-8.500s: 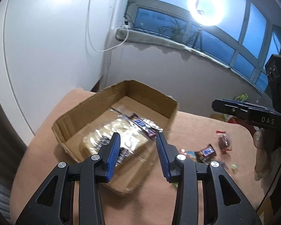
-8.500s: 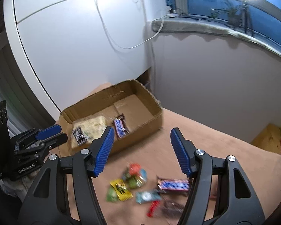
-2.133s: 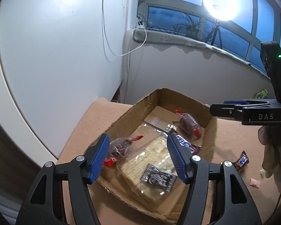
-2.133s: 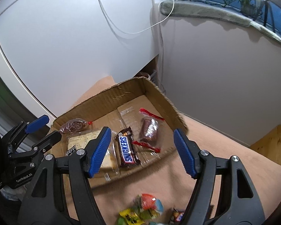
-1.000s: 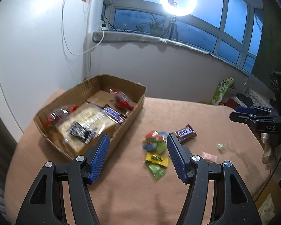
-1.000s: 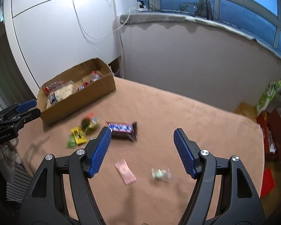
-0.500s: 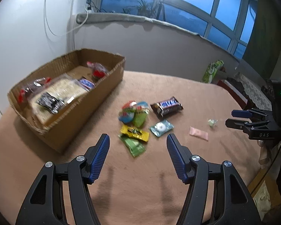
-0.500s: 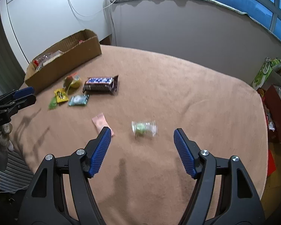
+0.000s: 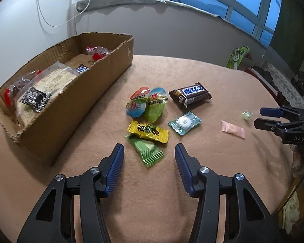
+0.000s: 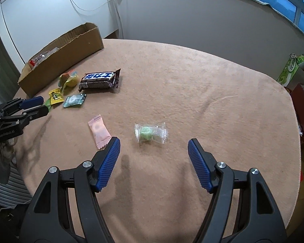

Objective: Organize snacks
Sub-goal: 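Grasp the clear green candy with the right tool while the left grasps the green wrapped candy, then carry both candies into the cardboard box and open both tools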

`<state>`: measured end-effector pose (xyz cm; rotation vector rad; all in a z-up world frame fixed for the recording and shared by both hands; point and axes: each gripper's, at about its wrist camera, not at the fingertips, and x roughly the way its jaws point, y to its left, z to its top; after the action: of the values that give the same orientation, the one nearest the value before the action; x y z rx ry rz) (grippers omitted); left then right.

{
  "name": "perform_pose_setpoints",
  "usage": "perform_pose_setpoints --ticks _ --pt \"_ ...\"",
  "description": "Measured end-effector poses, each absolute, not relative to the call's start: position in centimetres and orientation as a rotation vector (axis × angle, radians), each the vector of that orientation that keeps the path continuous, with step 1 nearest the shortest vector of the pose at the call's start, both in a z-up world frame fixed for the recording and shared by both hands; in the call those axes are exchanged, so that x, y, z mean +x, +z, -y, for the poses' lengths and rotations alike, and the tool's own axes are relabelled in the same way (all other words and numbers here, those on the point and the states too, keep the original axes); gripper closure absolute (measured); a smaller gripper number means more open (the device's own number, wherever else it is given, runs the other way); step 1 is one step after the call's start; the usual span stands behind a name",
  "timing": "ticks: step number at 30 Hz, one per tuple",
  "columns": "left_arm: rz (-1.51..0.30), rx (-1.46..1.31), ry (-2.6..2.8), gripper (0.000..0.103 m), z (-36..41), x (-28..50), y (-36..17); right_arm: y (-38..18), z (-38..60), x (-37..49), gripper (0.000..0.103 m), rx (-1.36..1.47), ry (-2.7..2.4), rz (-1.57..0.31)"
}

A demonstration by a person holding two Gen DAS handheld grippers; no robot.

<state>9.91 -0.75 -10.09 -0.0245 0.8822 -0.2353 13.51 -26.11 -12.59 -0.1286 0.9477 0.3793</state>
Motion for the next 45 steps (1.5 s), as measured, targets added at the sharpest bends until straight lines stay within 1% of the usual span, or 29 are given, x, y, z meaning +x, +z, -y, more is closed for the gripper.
perform_pose_setpoints --ticks 5,8,10,11,15,18,20,22,25,26,35,45 --pt "-0.896 -0.002 -0.222 0.052 1.0 10.5 -10.4 -13.2 25.7 14.3 0.031 -0.133 0.372 -0.954" --pt "-0.899 0.011 -0.215 0.055 1.1 10.9 -10.6 -13.5 25.8 15.1 0.031 -0.133 0.360 -0.961" --pt "-0.896 0.021 -0.208 0.058 1.1 11.1 -10.7 -13.8 25.7 15.5 0.032 -0.136 0.357 -0.968" --pt "-0.894 0.023 -0.206 0.059 1.1 11.2 -10.7 -13.9 25.7 15.6 0.035 -0.137 0.356 -0.969" --pt "-0.890 0.013 -0.191 0.069 0.7 11.2 -10.8 -14.0 25.8 16.1 0.039 -0.132 0.358 -0.965" --pt "-0.890 0.017 -0.186 0.074 0.5 11.3 -10.8 -14.1 25.7 16.2 0.044 -0.145 0.354 -0.963" --pt "-0.890 0.017 -0.186 0.075 0.5 11.3 -10.8 -14.1 25.7 16.1 0.051 -0.154 0.350 -0.960" --pt "-0.890 0.019 -0.188 0.078 0.4 11.2 -10.7 -14.1 25.9 16.0 0.055 -0.152 0.350 -0.960" --pt "-0.892 0.014 -0.191 0.081 0.1 11.2 -10.7 -14.1 26.2 16.0 0.066 -0.153 0.344 -0.959" --pt "-0.893 0.014 -0.192 0.081 0.0 11.2 -10.7 -14.1 26.3 15.9 0.068 -0.148 0.338 -0.959" --pt "-0.886 0.047 -0.205 0.082 0.2 10.8 -10.6 -13.9 26.7 15.8 0.072 -0.116 0.338 -0.960" --pt "-0.836 -0.011 -0.215 0.082 -0.9 8.8 -8.7 -12.6 26.6 14.6 0.073 -0.089 0.355 -0.929"
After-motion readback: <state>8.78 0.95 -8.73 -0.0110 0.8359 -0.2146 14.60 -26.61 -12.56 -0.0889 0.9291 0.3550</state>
